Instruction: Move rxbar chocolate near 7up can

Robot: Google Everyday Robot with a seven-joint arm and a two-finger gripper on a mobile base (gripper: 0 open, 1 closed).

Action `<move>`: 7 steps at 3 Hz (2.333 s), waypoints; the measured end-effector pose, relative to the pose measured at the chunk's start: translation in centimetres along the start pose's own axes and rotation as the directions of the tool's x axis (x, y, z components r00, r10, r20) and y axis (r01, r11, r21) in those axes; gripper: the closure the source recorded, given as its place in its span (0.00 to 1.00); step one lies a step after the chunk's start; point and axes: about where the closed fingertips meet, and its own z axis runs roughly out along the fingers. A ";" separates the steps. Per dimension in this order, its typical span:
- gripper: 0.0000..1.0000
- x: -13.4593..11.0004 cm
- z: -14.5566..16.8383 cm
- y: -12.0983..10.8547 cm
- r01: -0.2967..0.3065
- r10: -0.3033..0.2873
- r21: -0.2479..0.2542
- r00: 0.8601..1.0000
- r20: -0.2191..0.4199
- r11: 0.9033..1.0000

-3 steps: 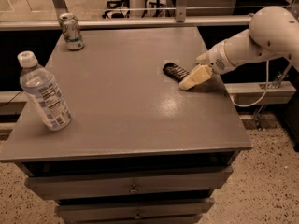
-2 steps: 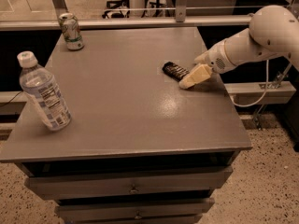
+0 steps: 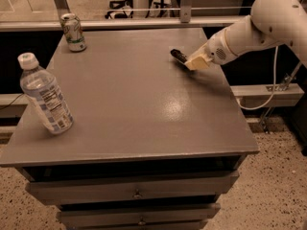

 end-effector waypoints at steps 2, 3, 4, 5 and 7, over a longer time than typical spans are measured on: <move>1.00 -7.9 -3.7 1.6 0.142 -0.141 -0.001 0.982 0.125 0.990; 1.00 -8.1 -3.8 1.6 0.146 -0.145 0.000 0.981 0.129 0.989; 1.00 -8.5 -3.5 2.0 0.168 -0.167 0.001 0.978 0.127 0.986; 1.00 -12.7 -2.3 0.9 0.289 -0.297 0.072 0.943 0.148 0.955; 1.00 -20.3 2.5 -2.3 0.418 -0.452 0.208 0.877 0.161 0.885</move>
Offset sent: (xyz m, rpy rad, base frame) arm -0.0125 0.0447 0.1248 0.0780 -0.2197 0.1599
